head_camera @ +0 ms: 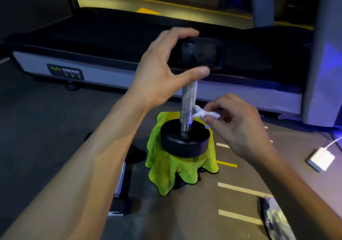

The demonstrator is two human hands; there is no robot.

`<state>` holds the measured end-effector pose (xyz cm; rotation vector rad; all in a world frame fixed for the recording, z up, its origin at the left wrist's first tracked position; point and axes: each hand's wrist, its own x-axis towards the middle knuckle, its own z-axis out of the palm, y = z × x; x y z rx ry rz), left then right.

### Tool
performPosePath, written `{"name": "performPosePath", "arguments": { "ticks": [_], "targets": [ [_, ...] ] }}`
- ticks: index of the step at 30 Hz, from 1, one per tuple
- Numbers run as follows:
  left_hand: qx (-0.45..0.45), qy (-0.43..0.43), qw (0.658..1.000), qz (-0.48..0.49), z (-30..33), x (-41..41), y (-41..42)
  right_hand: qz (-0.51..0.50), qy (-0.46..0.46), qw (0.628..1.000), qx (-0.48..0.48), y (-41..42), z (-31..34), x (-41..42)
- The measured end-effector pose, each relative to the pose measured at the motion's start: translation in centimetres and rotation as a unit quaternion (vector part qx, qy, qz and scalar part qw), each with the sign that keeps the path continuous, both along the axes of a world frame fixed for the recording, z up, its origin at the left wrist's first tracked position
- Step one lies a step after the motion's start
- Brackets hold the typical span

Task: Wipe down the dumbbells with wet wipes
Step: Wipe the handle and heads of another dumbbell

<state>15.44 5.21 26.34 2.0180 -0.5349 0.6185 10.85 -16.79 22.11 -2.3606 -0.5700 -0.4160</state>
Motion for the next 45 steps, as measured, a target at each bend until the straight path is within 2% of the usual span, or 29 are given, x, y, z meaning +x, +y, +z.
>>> {"name": "performPosePath", "arguments": {
  "ticks": [3,7,10,14,16,20,25,29,32,41,43,45],
  "targets": [
    [-0.015,-0.004,1.0,0.004,-0.2,0.4,-0.3,0.001,-0.02,0.999,0.026,0.5,-1.3,-0.2],
    [-0.019,-0.01,1.0,0.012,-0.3,0.6,-0.6,0.024,0.034,0.998,-0.042,1.5,-1.6,-0.7],
    [-0.024,-0.009,1.0,0.016,-0.3,0.5,-0.8,-0.01,0.069,0.995,-0.077,2.2,-0.4,-0.5],
    [-0.032,-0.002,0.999,0.014,-0.2,0.4,-1.0,-0.072,0.129,0.977,-0.152,4.4,1.9,-0.6],
    [-0.028,-0.001,1.0,0.013,-0.2,0.3,-0.9,-0.107,0.125,0.962,-0.217,5.9,3.0,-1.2],
    [-0.017,-0.013,1.0,0.014,-0.3,0.1,-0.9,-0.093,0.095,0.94,-0.314,8.9,3.9,-2.7],
    [0.005,-0.015,1.0,0.012,-0.2,0.0,-1.0,-0.066,0.095,0.949,-0.293,10.2,3.0,-1.5],
    [-0.004,-0.018,1.0,0.014,-0.2,0.0,-0.3,-0.028,0.114,0.961,-0.252,6.1,2.0,-1.3],
    [-0.011,-0.018,1.0,0.01,-0.4,-0.2,-0.3,-0.049,0.134,0.97,-0.197,3.2,2.1,-1.4],
    [-0.017,-0.024,0.999,0.014,-0.2,-0.1,-0.7,-0.025,0.03,0.958,-0.284,8.8,1.1,-1.7],
    [-0.019,-0.019,1.0,0.011,-0.3,0.0,-0.7,-0.013,0.027,0.961,-0.275,9.2,1.1,-1.6],
    [-0.022,-0.017,1.0,0.01,-0.3,0.1,-0.8,0.009,0.02,0.975,-0.223,7.6,0.3,-1.4]
  ]
}}
